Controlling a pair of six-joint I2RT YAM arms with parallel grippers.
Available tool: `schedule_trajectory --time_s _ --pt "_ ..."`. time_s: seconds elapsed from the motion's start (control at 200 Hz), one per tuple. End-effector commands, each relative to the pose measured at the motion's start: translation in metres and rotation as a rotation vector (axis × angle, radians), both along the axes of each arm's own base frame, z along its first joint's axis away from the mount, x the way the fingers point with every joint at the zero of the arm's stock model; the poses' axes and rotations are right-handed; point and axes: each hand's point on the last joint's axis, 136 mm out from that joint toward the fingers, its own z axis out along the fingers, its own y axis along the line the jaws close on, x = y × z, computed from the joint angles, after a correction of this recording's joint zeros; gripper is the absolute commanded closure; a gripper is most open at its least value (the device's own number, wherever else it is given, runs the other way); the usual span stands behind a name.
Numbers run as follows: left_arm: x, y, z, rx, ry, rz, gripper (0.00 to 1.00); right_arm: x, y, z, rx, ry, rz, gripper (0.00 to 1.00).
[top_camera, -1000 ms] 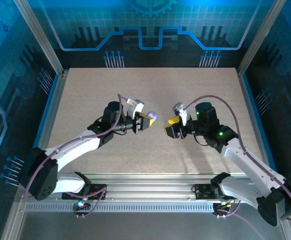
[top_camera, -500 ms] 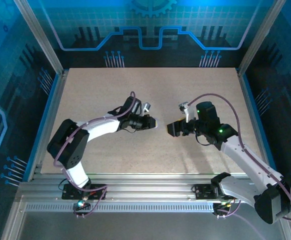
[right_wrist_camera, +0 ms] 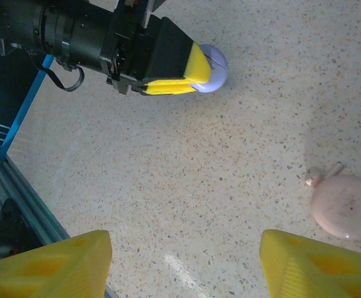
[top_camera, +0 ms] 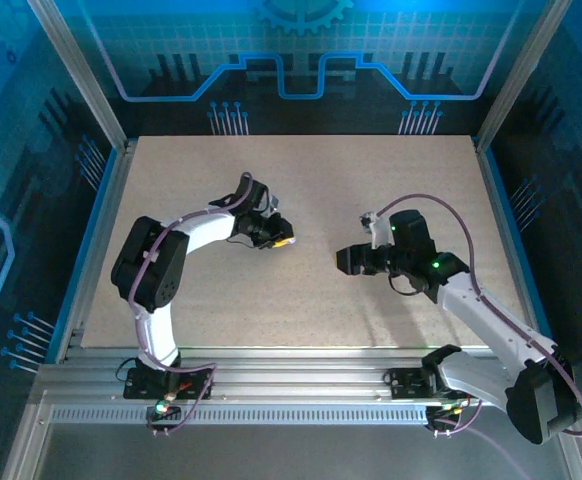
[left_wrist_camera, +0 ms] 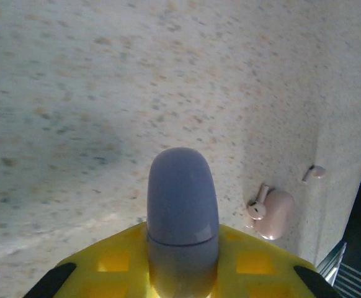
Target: Insert wireless bluetooth earbuds into charging case
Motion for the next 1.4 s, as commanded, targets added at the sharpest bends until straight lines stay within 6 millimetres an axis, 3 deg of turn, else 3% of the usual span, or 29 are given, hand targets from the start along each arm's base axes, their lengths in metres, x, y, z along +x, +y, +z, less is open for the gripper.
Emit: schedule_trajectory --time_s 0.0,0.35,0.74,1.116,1.396 --pt "-0.002 0.005 -0.003 -0.012 0.080 0.004 0.81 0.000 -0.004 0.004 0.033 -0.005 -0.031 0.35" --pt "-0.002 0.012 -0.023 0.002 0.210 -0.006 0.78 -0.011 -0.014 0.009 0.027 -0.024 -0.066 0.37" --pt "-0.004 0.030 -0.038 0.055 0.306 -0.001 0.71 -0.018 -0.021 0.000 0.024 0.000 -0.116 0.37" --pt "-0.007 0.040 -0.032 0.090 0.316 -0.003 0.55 -0.020 -0.022 0.003 0.005 -0.016 -0.110 0.36" --pt "-0.012 0.062 -0.020 0.175 0.286 0.000 0.44 -0.021 -0.026 -0.001 -0.033 0.009 -0.119 0.36"
